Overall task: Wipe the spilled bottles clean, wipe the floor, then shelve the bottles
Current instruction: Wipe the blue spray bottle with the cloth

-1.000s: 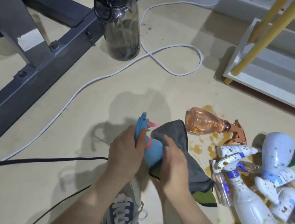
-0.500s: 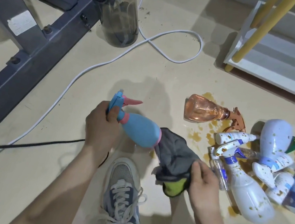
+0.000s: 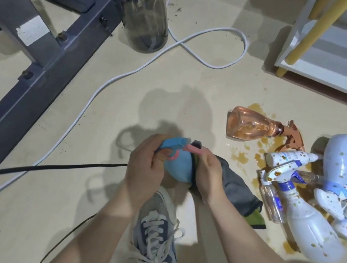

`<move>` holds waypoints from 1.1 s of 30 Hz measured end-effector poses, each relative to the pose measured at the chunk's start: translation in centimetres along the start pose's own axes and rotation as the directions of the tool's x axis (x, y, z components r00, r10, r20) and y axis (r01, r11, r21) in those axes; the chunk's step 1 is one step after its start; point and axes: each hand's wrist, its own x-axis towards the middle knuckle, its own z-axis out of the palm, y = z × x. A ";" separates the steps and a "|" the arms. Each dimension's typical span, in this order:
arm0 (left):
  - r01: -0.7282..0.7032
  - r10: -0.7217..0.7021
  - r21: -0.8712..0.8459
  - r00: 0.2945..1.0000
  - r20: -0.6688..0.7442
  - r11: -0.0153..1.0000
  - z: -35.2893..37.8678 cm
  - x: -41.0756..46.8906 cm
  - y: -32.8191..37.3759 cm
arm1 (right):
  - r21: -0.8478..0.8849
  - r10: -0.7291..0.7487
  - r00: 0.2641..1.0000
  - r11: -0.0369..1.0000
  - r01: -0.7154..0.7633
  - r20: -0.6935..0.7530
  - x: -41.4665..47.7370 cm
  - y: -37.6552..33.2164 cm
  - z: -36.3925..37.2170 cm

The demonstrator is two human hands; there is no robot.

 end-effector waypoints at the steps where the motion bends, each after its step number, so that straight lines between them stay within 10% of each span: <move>1: 0.017 -0.017 -0.002 1.000 0.001 1.000 -0.4 0.0 0.0 | 0.046 -0.042 0.999 0.998 0.043 -0.024 -0.6 -0.4 0.5; 6: 0.127 -0.164 0.276 0.980 0.116 0.953 -3.1 1.4 -0.4 | -0.095 -0.360 0.927 0.924 0.370 0.106 -4.5 -0.2 0.9; 12: 0.560 -0.476 -0.200 0.808 0.348 0.804 -3.7 2.7 2.1 | -0.081 -0.217 0.972 0.971 0.225 0.094 -1.2 0.7 -1.3; 19: 0.368 -0.352 -0.223 0.929 0.112 0.902 1.2 0.9 0.9 | 0.576 0.254 0.962 0.773 -0.266 0.103 -3.4 -5.1 -8.1; 26: 0.508 -0.632 -0.416 0.734 -0.250 0.754 2.0 3.9 2.7 | 0.776 0.108 0.983 0.603 -0.184 0.149 -8.1 -9.7 -12.3; 29: 0.522 -0.625 -0.389 0.751 -0.213 0.759 3.5 3.5 3.8 | 0.673 -0.037 0.997 0.740 -0.022 0.073 -9.6 -11.1 -7.6; 33: 0.580 -0.632 -0.412 0.775 0.012 0.703 4.0 1.9 4.5 | 0.001 -0.363 0.929 0.931 0.364 -0.079 -7.5 -10.0 -1.1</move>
